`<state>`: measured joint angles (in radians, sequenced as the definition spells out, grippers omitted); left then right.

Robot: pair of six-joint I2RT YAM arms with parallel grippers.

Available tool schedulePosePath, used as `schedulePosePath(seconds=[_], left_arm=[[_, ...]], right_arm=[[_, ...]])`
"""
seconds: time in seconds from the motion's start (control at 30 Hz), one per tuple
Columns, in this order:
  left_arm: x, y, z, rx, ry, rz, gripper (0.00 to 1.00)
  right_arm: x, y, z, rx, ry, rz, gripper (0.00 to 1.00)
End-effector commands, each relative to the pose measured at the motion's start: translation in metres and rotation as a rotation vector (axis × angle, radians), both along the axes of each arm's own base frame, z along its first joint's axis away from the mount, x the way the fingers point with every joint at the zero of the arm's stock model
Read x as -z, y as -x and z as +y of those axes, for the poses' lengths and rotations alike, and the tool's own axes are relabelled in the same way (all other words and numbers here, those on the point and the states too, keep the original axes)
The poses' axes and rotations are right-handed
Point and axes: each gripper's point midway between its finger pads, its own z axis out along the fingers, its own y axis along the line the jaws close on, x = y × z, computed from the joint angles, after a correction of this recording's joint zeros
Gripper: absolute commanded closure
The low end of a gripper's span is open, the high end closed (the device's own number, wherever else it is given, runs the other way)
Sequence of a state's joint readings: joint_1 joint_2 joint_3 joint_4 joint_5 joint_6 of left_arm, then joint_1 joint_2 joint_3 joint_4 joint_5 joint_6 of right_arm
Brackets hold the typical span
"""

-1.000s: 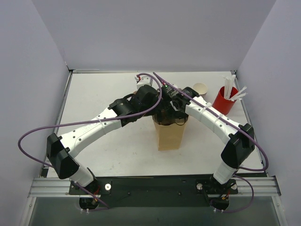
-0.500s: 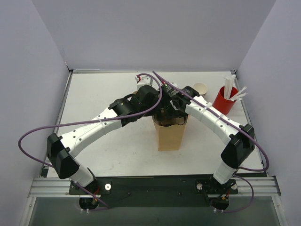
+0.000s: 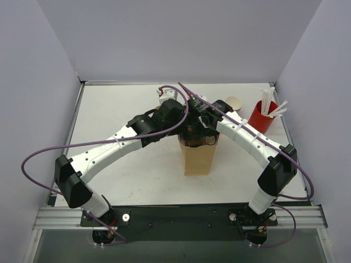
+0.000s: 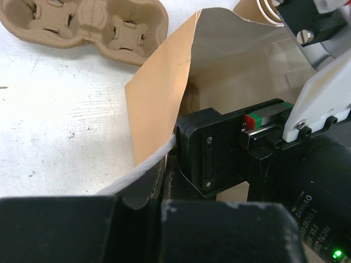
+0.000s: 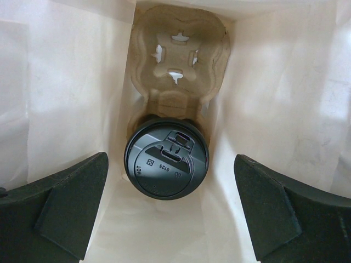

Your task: Pack the takeout coffee

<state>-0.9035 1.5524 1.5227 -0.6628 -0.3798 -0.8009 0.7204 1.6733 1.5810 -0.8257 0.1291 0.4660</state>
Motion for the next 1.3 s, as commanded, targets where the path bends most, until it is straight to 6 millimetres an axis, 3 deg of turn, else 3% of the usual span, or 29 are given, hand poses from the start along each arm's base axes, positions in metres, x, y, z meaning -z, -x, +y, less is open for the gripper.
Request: schedulePosePath(seconds=[0.0, 0.6, 1.27], left_arm=[[-0.015, -0.003, -0.004, -0.006, 0.062, -0.031, 1.00], [-0.014, -0.005, -0.003, -0.011, 0.057, -0.032, 1.00], [-0.014, -0.006, -0.008, 0.011, 0.051, -0.032, 1.00]], right_arm=[[-0.022, 0.004, -0.009, -0.006, -0.007, -0.032, 0.07], [-0.030, 0.004, -0.018, 0.015, -0.016, -0.051, 0.07], [-0.048, 0.000, -0.002, -0.012, -0.064, -0.075, 0.07]])
